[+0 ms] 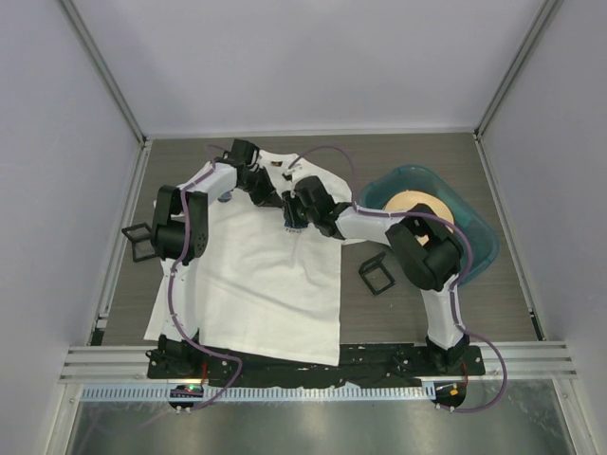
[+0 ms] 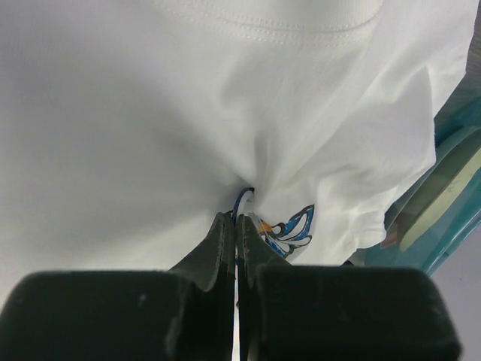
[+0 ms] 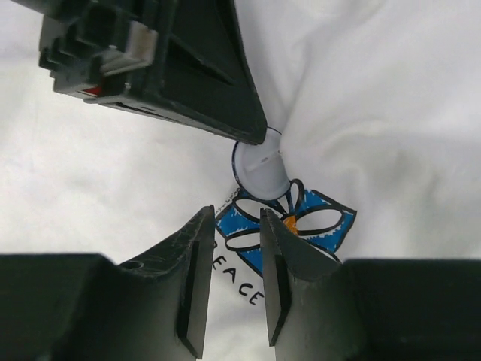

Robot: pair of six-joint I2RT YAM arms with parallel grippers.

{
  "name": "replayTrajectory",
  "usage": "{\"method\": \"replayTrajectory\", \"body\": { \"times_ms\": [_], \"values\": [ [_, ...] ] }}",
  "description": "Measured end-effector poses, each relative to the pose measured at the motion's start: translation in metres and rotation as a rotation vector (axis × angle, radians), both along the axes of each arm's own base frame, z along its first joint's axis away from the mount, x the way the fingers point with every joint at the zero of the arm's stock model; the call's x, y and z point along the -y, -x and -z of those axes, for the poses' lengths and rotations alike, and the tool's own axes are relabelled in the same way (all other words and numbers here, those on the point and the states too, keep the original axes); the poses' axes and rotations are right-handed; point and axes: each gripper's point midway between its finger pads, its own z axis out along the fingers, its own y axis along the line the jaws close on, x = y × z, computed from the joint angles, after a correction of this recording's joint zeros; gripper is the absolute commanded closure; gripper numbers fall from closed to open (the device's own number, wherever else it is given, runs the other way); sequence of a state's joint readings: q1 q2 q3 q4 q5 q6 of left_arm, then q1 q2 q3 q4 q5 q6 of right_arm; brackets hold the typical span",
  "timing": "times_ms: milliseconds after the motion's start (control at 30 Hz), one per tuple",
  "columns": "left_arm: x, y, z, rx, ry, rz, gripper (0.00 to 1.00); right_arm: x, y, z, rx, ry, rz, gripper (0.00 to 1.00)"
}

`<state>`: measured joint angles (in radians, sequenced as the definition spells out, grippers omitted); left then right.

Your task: Remove the brooch from the garment

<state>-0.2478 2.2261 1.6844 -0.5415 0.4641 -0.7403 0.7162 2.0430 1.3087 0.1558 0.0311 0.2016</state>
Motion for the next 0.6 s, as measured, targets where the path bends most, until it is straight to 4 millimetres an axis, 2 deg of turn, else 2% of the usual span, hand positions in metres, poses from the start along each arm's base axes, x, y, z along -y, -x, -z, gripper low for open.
{"method": "replayTrajectory", "body": {
  "times_ms": [267, 600],
  "values": [
    [0.001, 0.001, 0.000, -0.009, 0.006, -0.007, 1.00, -0.020, -0.008, -0.011, 0.108, 0.083, -0.032, 0.67],
    [0.001, 0.001, -0.001, -0.010, 0.009, -0.006, 1.00, -0.011, -0.017, 0.006, 0.124, 0.184, -0.022, 0.71]
  ]
}}
